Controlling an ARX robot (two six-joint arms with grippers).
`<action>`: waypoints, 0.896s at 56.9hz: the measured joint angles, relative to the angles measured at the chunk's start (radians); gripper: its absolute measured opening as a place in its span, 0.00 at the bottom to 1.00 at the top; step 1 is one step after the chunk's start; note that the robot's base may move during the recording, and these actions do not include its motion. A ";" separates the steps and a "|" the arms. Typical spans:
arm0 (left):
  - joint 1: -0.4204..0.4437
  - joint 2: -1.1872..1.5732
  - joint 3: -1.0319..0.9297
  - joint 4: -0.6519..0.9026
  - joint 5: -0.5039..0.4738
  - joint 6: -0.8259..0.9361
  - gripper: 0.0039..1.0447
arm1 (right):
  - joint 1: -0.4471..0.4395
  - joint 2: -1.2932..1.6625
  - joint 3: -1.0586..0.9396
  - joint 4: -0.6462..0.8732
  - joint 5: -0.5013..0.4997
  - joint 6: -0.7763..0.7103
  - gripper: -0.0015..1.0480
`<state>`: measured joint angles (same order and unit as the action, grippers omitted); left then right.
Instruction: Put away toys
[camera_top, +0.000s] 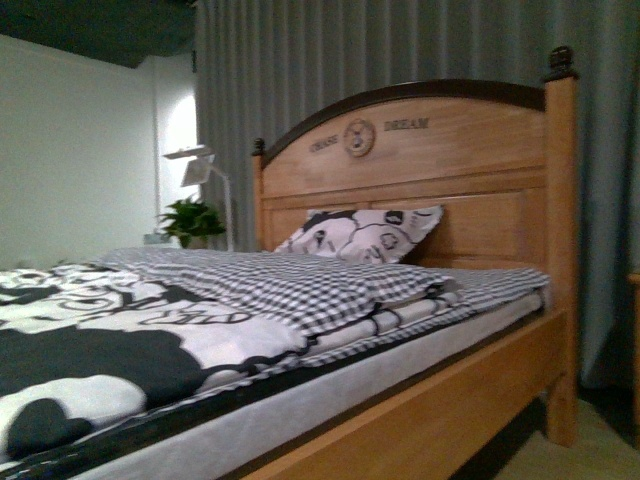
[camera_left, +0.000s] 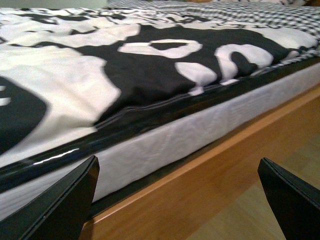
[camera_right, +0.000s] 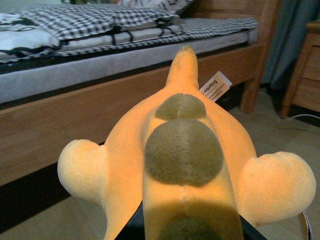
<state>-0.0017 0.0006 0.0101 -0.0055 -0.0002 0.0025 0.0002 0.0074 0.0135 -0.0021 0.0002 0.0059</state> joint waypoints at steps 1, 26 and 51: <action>0.000 0.000 0.000 0.000 0.000 0.000 0.94 | 0.000 0.000 0.000 0.000 0.000 0.000 0.10; 0.000 0.000 0.000 0.000 0.000 0.000 0.94 | 0.000 0.000 0.000 0.000 0.000 0.000 0.10; 0.000 0.000 0.000 0.000 0.000 0.000 0.94 | 0.000 0.000 0.000 0.000 0.000 0.000 0.10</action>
<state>-0.0017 0.0010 0.0101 -0.0055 0.0002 0.0025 0.0002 0.0074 0.0135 -0.0021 0.0006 0.0059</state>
